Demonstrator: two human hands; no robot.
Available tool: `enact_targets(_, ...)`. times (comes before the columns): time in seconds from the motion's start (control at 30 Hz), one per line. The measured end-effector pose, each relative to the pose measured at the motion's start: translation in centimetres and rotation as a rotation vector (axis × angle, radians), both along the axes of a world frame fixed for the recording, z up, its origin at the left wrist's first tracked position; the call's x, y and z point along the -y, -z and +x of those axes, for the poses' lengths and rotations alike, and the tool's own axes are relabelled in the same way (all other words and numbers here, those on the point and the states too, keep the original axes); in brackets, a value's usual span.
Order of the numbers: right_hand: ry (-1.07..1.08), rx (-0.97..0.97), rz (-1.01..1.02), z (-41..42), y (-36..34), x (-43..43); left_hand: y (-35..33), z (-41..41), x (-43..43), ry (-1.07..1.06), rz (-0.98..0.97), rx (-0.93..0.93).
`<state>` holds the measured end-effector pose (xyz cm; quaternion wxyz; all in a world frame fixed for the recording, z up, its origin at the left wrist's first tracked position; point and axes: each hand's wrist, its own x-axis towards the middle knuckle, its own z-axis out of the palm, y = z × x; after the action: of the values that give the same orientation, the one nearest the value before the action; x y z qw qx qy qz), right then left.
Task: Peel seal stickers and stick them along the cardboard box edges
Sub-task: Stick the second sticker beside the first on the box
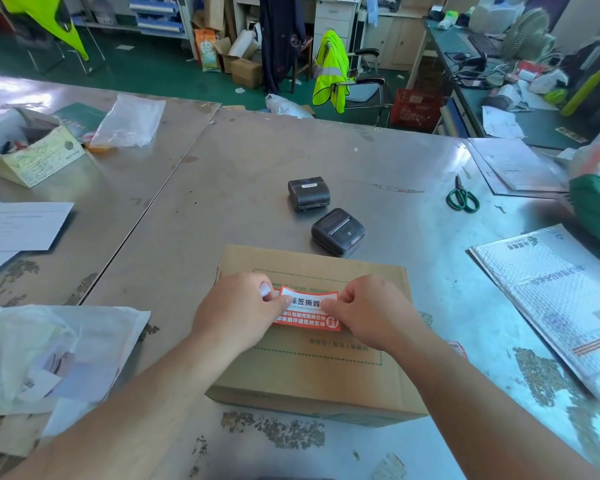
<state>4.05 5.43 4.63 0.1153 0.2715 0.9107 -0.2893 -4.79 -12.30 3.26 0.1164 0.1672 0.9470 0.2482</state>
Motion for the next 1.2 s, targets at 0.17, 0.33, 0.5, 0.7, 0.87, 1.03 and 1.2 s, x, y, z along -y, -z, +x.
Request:
enact_targets(0.17, 0.005, -0.012, 0.045, 0.0, 0.3, 0.2, 0.5, 0.1, -0.1, 0.016, -0.03, -0.031)
enact_targets(0.33, -0.009, -0.001, 0.071, -0.1, 0.4, 0.4, 0.7, 0.2, -0.3, 0.02, -0.081, -0.081)
enact_targets(0.5, -0.009, 0.003, 0.096, -0.2, 0.6, 0.4, 0.6, 0.4, -0.4, 0.026, -0.11, -0.093)
enact_targets(0.7, -0.012, 0.0, 0.104, -0.2, 1.0, 0.6, 0.6, 0.8, -0.4, 0.05, -0.166, -0.143)
enact_targets(0.87, -0.007, 0.003, 0.131, -0.3, 1.5, 0.6, 0.6, 0.8, -0.2, 0.041, -0.184, -0.146)
enact_targets(1.03, -0.003, 0.045, 0.207, -0.5, 1.1, 0.6, 0.4, 0.6, 0.2, 0.029, -0.197, -0.154)
enact_targets(1.2, 0.002, 0.088, 0.206, -0.2, 0.5, -0.2, 0.2, 0.5, 1.1, 0.043, -0.207, -0.127)
